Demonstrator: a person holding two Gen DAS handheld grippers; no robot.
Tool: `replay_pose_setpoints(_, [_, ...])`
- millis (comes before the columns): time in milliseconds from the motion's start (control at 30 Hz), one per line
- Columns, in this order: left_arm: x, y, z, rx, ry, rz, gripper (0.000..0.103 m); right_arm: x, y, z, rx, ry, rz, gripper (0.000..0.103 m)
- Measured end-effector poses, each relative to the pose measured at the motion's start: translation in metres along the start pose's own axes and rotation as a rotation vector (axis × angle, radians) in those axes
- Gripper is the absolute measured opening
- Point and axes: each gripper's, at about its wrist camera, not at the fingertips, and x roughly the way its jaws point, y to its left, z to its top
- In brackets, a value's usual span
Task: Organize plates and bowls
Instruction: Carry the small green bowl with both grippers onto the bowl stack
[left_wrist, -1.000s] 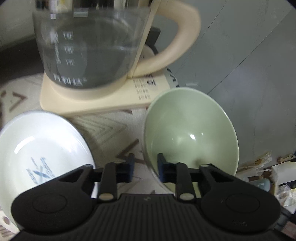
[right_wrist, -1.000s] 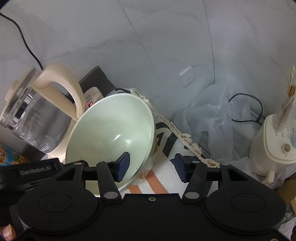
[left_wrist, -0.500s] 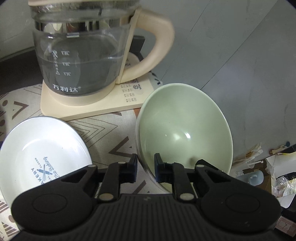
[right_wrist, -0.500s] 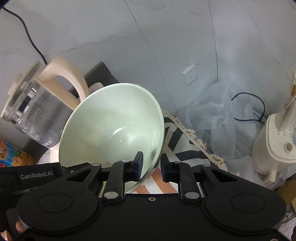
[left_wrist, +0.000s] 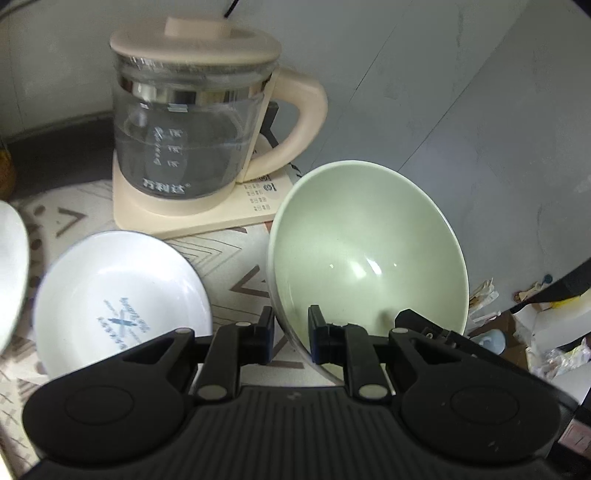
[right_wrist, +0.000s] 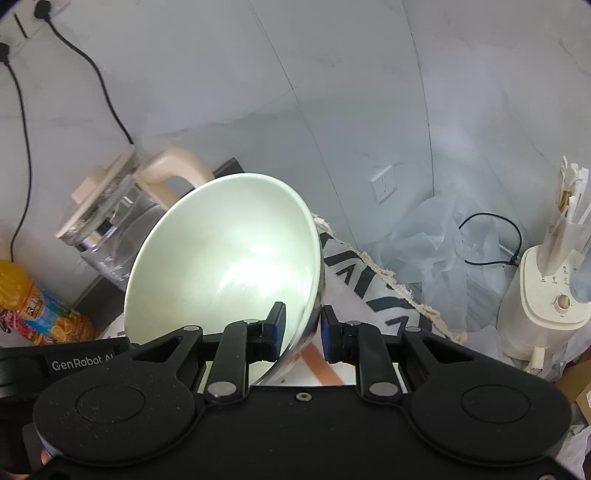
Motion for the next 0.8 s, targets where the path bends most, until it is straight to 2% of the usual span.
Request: replay_pose_setpoints(800, [-0.096,0.034,-0.053,0.022,-0.058,-0.02,0.017,-0.081,0.041,-0.057,0.016,-0.101,0.034,0.02])
